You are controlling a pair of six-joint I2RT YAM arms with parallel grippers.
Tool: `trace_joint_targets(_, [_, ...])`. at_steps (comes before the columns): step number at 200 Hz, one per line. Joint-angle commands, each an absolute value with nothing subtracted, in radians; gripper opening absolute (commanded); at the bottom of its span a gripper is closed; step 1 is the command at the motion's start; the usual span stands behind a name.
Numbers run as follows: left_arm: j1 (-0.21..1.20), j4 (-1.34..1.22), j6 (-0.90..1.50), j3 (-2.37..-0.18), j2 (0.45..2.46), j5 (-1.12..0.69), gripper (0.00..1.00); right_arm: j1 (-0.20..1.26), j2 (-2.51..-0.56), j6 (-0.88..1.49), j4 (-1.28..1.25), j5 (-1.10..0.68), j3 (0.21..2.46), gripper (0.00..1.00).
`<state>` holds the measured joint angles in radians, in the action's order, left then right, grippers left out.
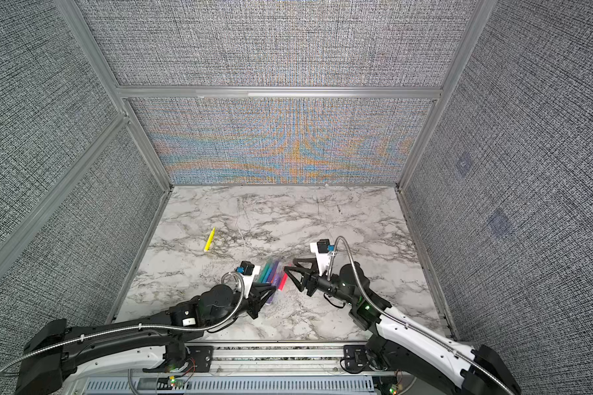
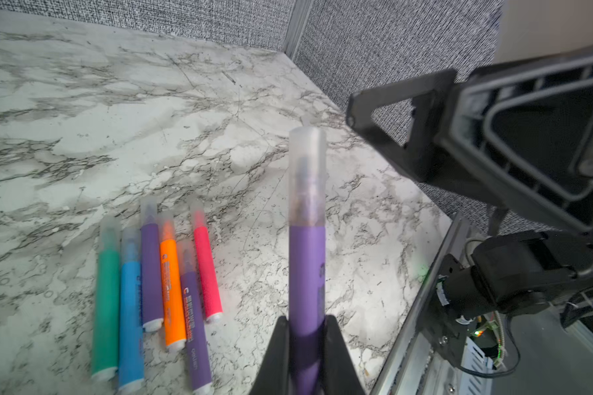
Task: Remove pen caps from pens
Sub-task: Open the pen cap on the pen.
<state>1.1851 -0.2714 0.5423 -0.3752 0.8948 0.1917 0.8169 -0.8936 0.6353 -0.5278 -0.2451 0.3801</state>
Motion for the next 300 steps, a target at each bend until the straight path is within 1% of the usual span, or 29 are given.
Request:
trace_joint_targets(1, [1.187, -0.364, 0.545, -0.358, 0.863, 0.158, 0.04, 0.848, -0.963, 0.610, -0.625, -0.187, 0.416, 0.57])
trace_joint_targets(25, [1.192, -0.364, 0.541, -0.347, 0.839, 0.154, 0.03, 0.873, -1.040, 0.604, -0.649, -0.179, 0.455, 0.55])
trace_joint_targets(45, [1.193, -0.367, 0.539, -0.341, 0.827, 0.154, 0.03, 0.883, -1.080, 0.603, -0.658, -0.174, 0.480, 0.51])
trace_joint_targets(76, [1.193, -0.373, 0.535, -0.333, 0.822, 0.160, 0.03, 0.887, -1.103, 0.603, -0.666, -0.174, 0.489, 0.31])
trace_joint_targets(94, [1.194, -0.377, 0.534, -0.331, 0.821, 0.165, 0.03, 0.887, -1.103, 0.602, -0.664, -0.176, 0.491, 0.27])
trace_joint_targets(188, [1.193, -0.415, 0.535, -0.315, 0.792, 0.221, 0.03, 0.909, -1.144, 0.610, -0.675, -0.216, 0.517, 0.26])
trace_joint_targets(214, [1.193, -0.415, 0.530, -0.319, 0.790, 0.228, 0.03, 0.924, -1.178, 0.614, -0.697, -0.223, 0.532, 0.17])
trace_joint_targets(236, [1.193, -0.403, 0.525, -0.315, 0.785, 0.238, 0.03, 0.931, -1.190, 0.608, -0.694, -0.219, 0.542, 0.00])
trace_joint_targets(244, [1.194, -0.405, 0.525, -0.308, 0.785, 0.245, 0.04, 0.933, -1.192, 0.606, -0.695, -0.218, 0.541, 0.00])
trace_joint_targets(252, [1.194, -0.413, 0.523, -0.299, 0.786, 0.249, 0.05, 0.934, -1.192, 0.604, -0.695, -0.215, 0.541, 0.00])
trace_joint_targets(257, [1.194, -0.420, 0.519, -0.293, 0.785, 0.249, 0.08, 0.935, -1.194, 0.604, -0.694, -0.215, 0.540, 0.00])
trace_joint_targets(282, [1.193, -0.465, 0.487, -0.273, 0.785, 0.240, 0.29, 0.942, -1.192, 0.593, -0.668, -0.202, 0.548, 0.00])
trace_joint_targets(300, [1.193, -0.491, 0.459, -0.272, 0.792, 0.235, 0.36, 0.945, -1.185, 0.586, -0.667, -0.190, 0.549, 0.00])
